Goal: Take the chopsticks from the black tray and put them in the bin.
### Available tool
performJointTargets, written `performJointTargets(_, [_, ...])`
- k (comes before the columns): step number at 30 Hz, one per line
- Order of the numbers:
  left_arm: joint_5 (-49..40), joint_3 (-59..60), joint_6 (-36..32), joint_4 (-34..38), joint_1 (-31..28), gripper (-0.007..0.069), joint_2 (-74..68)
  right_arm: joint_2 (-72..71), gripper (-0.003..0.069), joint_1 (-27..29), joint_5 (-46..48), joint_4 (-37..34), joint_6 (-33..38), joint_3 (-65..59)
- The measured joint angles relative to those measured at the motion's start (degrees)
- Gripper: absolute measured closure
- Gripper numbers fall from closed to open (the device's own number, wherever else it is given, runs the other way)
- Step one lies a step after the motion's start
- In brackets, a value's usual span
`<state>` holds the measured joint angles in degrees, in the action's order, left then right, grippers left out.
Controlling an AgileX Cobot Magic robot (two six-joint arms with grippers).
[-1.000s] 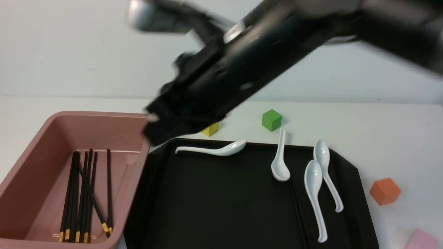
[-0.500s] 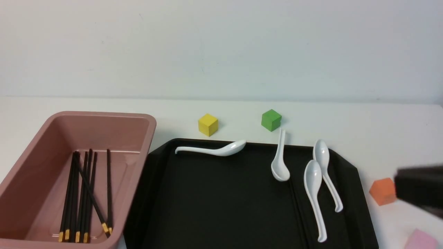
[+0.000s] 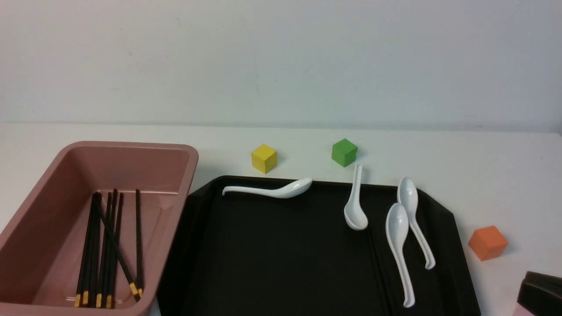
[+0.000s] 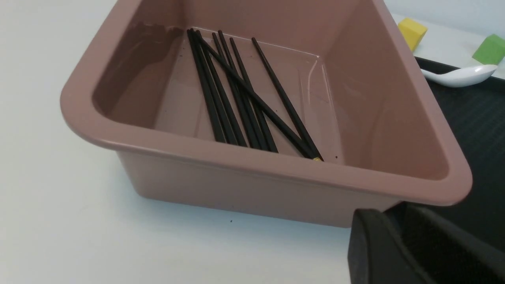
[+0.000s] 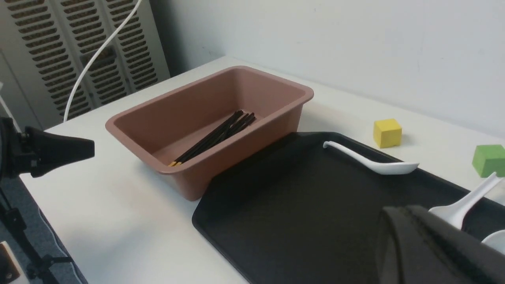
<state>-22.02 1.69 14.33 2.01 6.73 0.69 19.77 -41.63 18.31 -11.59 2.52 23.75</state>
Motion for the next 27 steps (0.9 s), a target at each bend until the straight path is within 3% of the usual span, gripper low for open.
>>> performJointTargets(15, [0.0, 0.0, 0.0, 0.0, 0.0, 0.049, 0.0, -0.7, 0.064, 0.3, 0.5, 3.0, -0.5, -2.3])
performJointTargets(22, [0.0, 0.0, 0.0, 0.0, 0.0, 0.049, 0.0, -7.0, 0.0632, 12.9, -1.8, 10.7, -3.8, -9.4])
performJointTargets(27, [0.0, 0.0, 0.0, 0.0, 0.0, 0.049, 0.0, -16.5, 0.0626, 27.1, -1.7, 11.6, -3.9, -16.4])
